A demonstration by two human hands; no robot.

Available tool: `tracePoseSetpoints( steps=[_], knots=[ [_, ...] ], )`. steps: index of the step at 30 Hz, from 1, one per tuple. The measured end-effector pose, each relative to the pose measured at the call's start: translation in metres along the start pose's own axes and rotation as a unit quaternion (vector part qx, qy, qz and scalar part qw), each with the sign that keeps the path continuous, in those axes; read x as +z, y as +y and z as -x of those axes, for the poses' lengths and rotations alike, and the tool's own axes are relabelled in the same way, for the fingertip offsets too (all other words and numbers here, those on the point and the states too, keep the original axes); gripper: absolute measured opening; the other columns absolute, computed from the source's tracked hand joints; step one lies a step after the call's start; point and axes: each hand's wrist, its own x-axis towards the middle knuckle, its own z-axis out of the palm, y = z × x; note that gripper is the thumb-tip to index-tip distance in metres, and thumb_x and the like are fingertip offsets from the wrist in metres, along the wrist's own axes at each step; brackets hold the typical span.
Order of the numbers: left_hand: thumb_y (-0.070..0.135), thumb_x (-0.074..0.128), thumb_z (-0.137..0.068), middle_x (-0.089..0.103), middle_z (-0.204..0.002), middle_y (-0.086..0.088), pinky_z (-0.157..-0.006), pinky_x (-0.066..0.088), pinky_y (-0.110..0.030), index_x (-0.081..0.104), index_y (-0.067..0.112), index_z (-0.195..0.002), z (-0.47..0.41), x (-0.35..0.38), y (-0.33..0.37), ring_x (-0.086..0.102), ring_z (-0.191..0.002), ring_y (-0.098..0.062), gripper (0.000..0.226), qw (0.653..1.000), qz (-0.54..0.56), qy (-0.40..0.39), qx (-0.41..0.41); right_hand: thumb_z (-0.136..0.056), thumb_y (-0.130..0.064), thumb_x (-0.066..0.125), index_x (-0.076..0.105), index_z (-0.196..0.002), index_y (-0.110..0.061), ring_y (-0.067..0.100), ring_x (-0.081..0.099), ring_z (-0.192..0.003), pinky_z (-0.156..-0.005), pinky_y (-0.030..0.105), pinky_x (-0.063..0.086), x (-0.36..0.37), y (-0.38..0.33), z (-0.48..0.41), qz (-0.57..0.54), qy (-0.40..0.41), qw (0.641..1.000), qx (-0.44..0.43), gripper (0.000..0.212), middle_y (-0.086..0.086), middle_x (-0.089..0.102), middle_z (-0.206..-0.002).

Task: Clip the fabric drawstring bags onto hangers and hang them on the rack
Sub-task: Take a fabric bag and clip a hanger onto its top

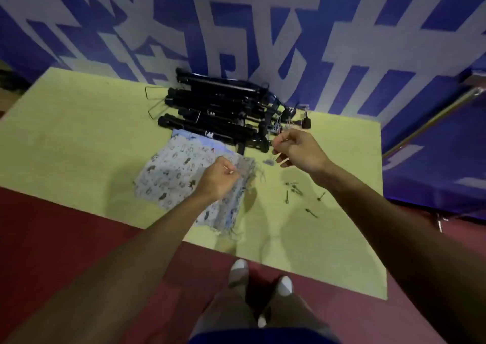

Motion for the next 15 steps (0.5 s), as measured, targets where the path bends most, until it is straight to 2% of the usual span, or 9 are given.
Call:
tracePoseSetpoints(
  steps=[4, 6, 8, 10, 12, 13, 15],
  knots=[
    [0.037, 0.064, -0.085, 0.060, -0.103, -0.006, -0.074, 0.053, -0.040, 0.049, 0.013, -0.100, -0.008, 0.015, -0.032, 0.062, -0.085, -0.024, 0.033, 0.994, -0.099, 0.019, 0.035, -0.091, -0.012, 0.054, 0.060, -0.088, -0.013, 0.017, 0.060, -0.069, -0.065, 0.032, 0.052, 0.027, 0.018, -0.005, 0.042, 0.006, 0.999, 0.027, 0.007, 0.007, 0.066, -0.086],
    [0.040, 0.068, -0.081, 0.048, -0.108, 0.000, -0.073, 0.049, -0.037, 0.048, 0.012, -0.107, -0.013, 0.022, -0.043, 0.055, -0.090, -0.020, 0.043, 0.990, -0.134, 0.022, 0.045, -0.092, -0.012, 0.054, 0.060, -0.087, -0.013, 0.018, 0.060, -0.070, -0.065, 0.033, 0.052, 0.037, 0.025, -0.005, 0.040, 0.014, 0.998, 0.047, 0.008, 0.007, 0.065, -0.085],
    [0.035, 0.071, -0.079, 0.046, -0.114, -0.004, -0.069, 0.042, -0.034, 0.047, 0.011, -0.111, -0.018, 0.025, -0.048, 0.054, -0.097, -0.023, 0.046, 0.980, -0.190, 0.022, 0.052, -0.092, -0.012, 0.053, 0.060, -0.087, -0.012, 0.018, 0.060, -0.070, -0.065, 0.033, 0.052, 0.043, 0.028, -0.005, 0.040, 0.020, 0.997, 0.058, 0.008, 0.006, 0.065, -0.083],
    [0.024, 0.068, -0.083, 0.051, -0.116, -0.007, -0.070, 0.044, -0.036, 0.051, 0.010, -0.109, -0.024, 0.026, -0.056, 0.056, -0.101, -0.028, 0.034, 0.973, -0.221, 0.013, 0.062, -0.093, -0.015, 0.053, 0.061, -0.090, -0.011, 0.018, 0.060, -0.071, -0.064, 0.031, 0.052, 0.049, 0.030, -0.007, 0.043, 0.023, 0.996, 0.069, 0.009, 0.005, 0.065, -0.082],
    [0.014, 0.057, -0.088, 0.060, -0.110, -0.009, -0.073, 0.049, -0.039, 0.057, 0.011, -0.099, -0.026, 0.024, -0.063, 0.059, -0.099, -0.030, 0.011, 0.970, -0.230, 0.020, 0.078, -0.093, -0.017, 0.054, 0.061, -0.094, -0.009, 0.018, 0.060, -0.071, -0.062, 0.028, 0.051, 0.050, 0.032, -0.007, 0.050, 0.024, 0.996, 0.074, 0.011, 0.005, 0.065, -0.083],
    [0.011, 0.053, -0.089, 0.063, -0.106, -0.009, -0.073, 0.051, -0.039, 0.059, 0.011, -0.095, -0.028, 0.021, -0.066, 0.061, -0.096, -0.029, 0.008, 0.970, -0.228, 0.023, 0.084, -0.094, -0.017, 0.054, 0.061, -0.097, -0.007, 0.019, 0.060, -0.071, -0.061, 0.028, 0.051, 0.049, 0.033, -0.007, 0.049, 0.028, 0.995, 0.077, 0.013, 0.006, 0.065, -0.084],
    [0.018, 0.055, -0.089, 0.063, -0.103, -0.006, -0.070, 0.051, -0.038, 0.057, 0.013, -0.093, -0.031, 0.017, -0.067, 0.060, -0.089, -0.025, 0.007, 0.972, -0.215, 0.015, 0.097, -0.094, -0.016, 0.053, 0.062, -0.099, -0.004, 0.019, 0.060, -0.072, -0.061, 0.028, 0.051, 0.046, 0.035, -0.008, 0.052, 0.040, 0.994, 0.085, 0.016, 0.008, 0.065, -0.087]
  ],
)
